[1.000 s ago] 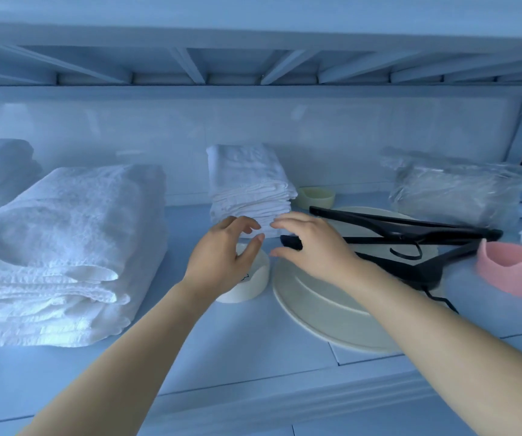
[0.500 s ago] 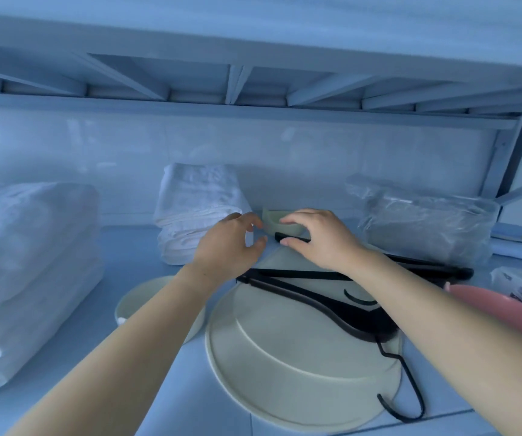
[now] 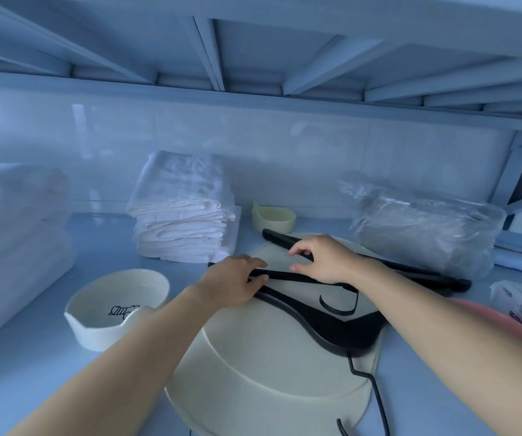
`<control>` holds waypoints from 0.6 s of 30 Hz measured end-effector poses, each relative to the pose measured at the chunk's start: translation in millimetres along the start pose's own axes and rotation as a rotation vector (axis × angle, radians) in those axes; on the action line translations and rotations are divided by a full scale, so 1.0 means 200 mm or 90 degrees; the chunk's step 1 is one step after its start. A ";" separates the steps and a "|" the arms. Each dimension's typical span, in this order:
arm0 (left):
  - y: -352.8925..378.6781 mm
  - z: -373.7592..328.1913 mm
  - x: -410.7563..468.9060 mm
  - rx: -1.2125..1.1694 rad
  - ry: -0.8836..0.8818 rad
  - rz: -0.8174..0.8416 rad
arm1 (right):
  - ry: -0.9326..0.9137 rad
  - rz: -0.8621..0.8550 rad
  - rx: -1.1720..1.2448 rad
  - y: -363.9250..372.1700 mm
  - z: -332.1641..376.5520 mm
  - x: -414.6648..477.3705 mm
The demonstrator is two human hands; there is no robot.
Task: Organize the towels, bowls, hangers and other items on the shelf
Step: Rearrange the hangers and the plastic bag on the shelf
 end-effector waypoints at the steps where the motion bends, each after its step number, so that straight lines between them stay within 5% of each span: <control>1: 0.01 0.00 -0.01 0.004 -0.003 -0.002 | 0.001 -0.004 -0.004 0.00 -0.01 0.01; 10: 0.00 -0.02 -0.07 -0.020 0.005 -0.098 | 0.134 0.002 -0.001 0.04 -0.21 0.03; 18: -0.01 0.02 -0.09 -0.013 -0.055 -0.088 | 0.114 0.015 0.060 0.02 -0.19 -0.03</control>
Point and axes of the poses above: each hand's wrist, its own x-axis towards the middle knuckle, its own y-axis out of the palm, z = x × y, the point moved 9 cm from there along x, towards the middle knuckle, and after that the axes turned 13 degrees about x, right-handed, at the moved point
